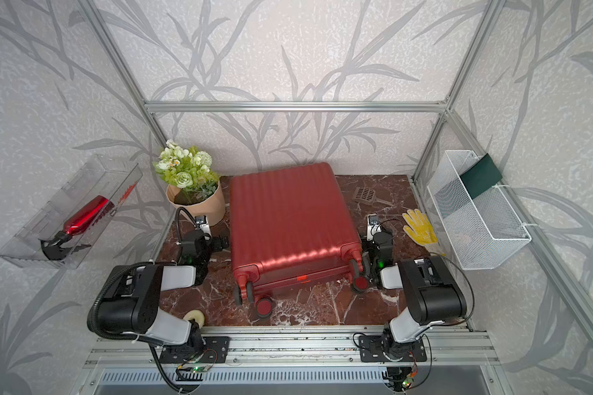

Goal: Open the suitcase zippers
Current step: Adjust the suitcase at the center of the board.

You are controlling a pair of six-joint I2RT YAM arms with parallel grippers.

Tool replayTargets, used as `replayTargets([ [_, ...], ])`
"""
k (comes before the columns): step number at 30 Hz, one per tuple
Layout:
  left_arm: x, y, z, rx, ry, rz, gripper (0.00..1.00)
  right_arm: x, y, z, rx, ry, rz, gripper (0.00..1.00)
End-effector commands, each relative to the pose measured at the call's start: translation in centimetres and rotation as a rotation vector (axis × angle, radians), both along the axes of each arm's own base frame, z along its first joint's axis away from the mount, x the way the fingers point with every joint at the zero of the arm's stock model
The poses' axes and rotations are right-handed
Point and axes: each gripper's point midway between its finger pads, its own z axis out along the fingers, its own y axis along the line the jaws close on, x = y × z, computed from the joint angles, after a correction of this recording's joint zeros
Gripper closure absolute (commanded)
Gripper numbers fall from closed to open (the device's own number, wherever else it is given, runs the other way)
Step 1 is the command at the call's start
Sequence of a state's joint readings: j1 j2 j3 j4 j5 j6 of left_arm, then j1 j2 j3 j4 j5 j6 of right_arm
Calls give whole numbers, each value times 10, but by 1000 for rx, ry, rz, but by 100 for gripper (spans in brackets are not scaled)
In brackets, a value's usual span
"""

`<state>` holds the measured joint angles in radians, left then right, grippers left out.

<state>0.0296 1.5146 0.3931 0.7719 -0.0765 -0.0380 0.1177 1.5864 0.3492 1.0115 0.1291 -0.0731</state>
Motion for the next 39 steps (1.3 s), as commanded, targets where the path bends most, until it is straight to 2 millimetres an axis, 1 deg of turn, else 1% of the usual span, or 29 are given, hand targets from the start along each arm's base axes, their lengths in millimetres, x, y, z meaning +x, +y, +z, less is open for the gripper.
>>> replayTargets([
  [1, 8, 1, 11, -5, -37, 2, 1, 3, 4, 3, -2, -4, 17, 1],
  [15, 7, 3, 11, -6, -38, 10, 1, 3, 4, 3, -1, -4, 19, 1],
  [18, 7, -3, 19, 0, -59, -25, 1, -1, 11, 6, 2, -26, 64, 1],
  [20, 6, -5, 33, 5, -91, -34, 1, -6, 9, 19, -7, -57, 49, 1],
  [21, 3, -7, 42, 11, -100, -44, 1, -7, 11, 27, -20, -56, 43, 1],
  [22, 0, -11, 53, 23, -104, -60, 1, -9, 13, 41, -45, -57, 41, 1],
  [23, -2, -16, 69, 38, -122, -73, 1, -10, 18, 55, -70, -63, 41, 1],
  [24, -5, -25, 91, 60, -158, -86, 1, -15, 23, 75, -94, -88, 33, 1],
  [25, -8, -36, 117, 83, -198, -101, 1, -21, 31, 101, -115, -139, 29, 1],
  [27, -20, -59, 168, 129, -244, -132, 1, -37, 53, 150, -124, -252, 55, 1],
  [28, -29, -72, 188, 147, -246, -164, 1, -48, 64, 177, -113, -297, 66, 1],
  [29, -39, -81, 207, 152, -259, -183, 1, -59, 75, 195, -107, -310, 88, 1],
  [30, -49, -89, 220, 149, -260, -198, 1, -71, 87, 212, -109, -314, 123, 1],
  [31, -60, -96, 231, 145, -260, -216, 1, -83, 99, 228, -113, -317, 164, 1],
  [32, -68, -101, 236, 129, -255, -229, 1, -92, 107, 237, -122, -314, 190, 1],
  [33, -77, -108, 238, 115, -232, -255, 1, -101, 113, 247, -123, -301, 203, 1],
  [34, -85, -112, 239, 110, -208, -259, 1, -107, 115, 254, -126, -278, 199, 1],
  [35, -91, -110, 240, 91, -187, -229, 1, -112, 117, 260, -114, -253, 199, 1],
  [37, -107, -97, 239, -1, -104, -143, 1, -126, 119, 270, -47, -155, 223, 1],
  [39, -125, -94, 242, -49, -15, -155, 1, -145, 115, 271, 85, -19, 252, 1],
])
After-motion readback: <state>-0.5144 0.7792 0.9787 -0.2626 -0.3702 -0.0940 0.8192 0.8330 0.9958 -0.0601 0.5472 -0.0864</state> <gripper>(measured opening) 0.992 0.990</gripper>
